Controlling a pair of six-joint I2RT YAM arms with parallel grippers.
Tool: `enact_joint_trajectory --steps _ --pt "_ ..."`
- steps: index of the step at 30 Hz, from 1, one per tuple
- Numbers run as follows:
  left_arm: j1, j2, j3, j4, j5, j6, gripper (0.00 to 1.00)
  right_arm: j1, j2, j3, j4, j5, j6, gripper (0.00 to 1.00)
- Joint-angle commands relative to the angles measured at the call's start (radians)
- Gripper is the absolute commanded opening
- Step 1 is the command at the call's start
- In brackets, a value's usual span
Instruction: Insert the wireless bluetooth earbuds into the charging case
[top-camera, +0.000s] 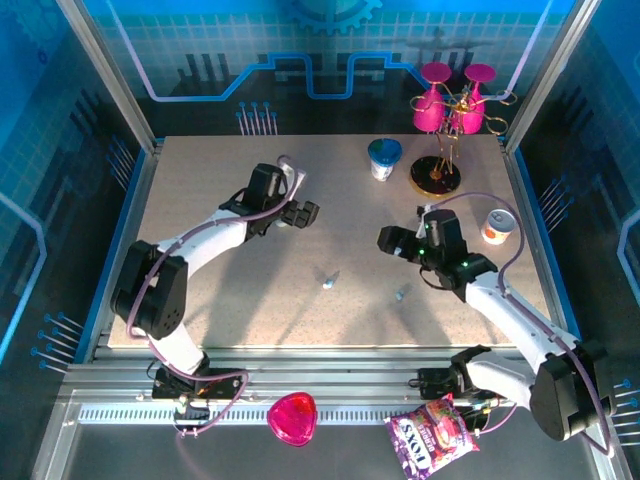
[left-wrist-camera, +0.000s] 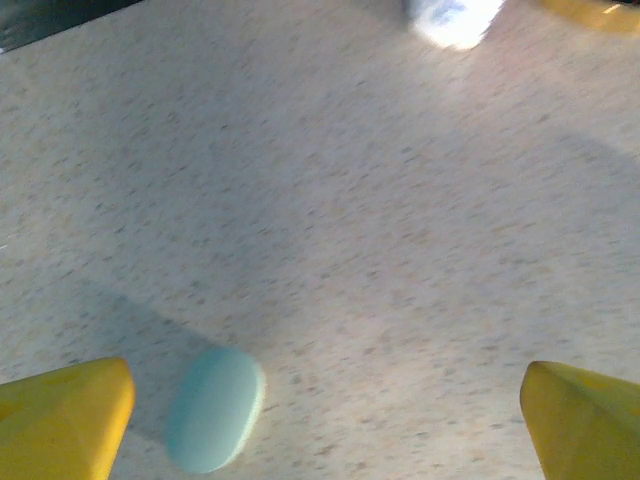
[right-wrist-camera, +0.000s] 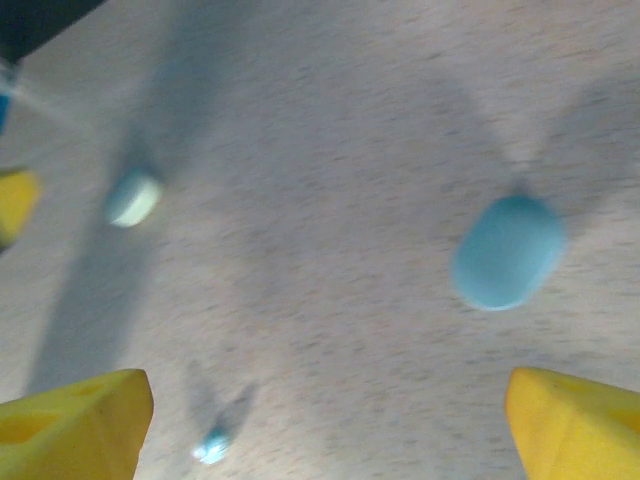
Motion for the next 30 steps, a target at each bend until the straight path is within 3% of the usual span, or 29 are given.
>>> enact_joint_trajectory --steps 1,7,14,23,30 --pt "-0.042 -0.055 -0.078 0.138 0.053 -0.071 0.99 -0.042 0.055 0.015 -0.071 0.145 -0.047 0.91" --pt "-0.100 -0.158 -0.212 0.266 0.044 -0.134 0.99 -0.038 0.215 0.071 -0.044 0.235 -0.068 0.89" --pt "-0.122 -0.207 -0.289 0.278 0.034 -0.162 0.99 0.018 0.415 0.162 -0.027 0.308 -0.069 0.86" --pt "-0.128 -0.199 -0.292 0.281 0.036 -0.161 0.99 0.054 0.618 0.309 -0.064 0.330 -0.045 0.61" --pt "-0.128 -0.190 -0.294 0.285 0.034 -0.157 0.99 0.059 0.672 0.338 -0.085 0.331 -0.049 0.58"
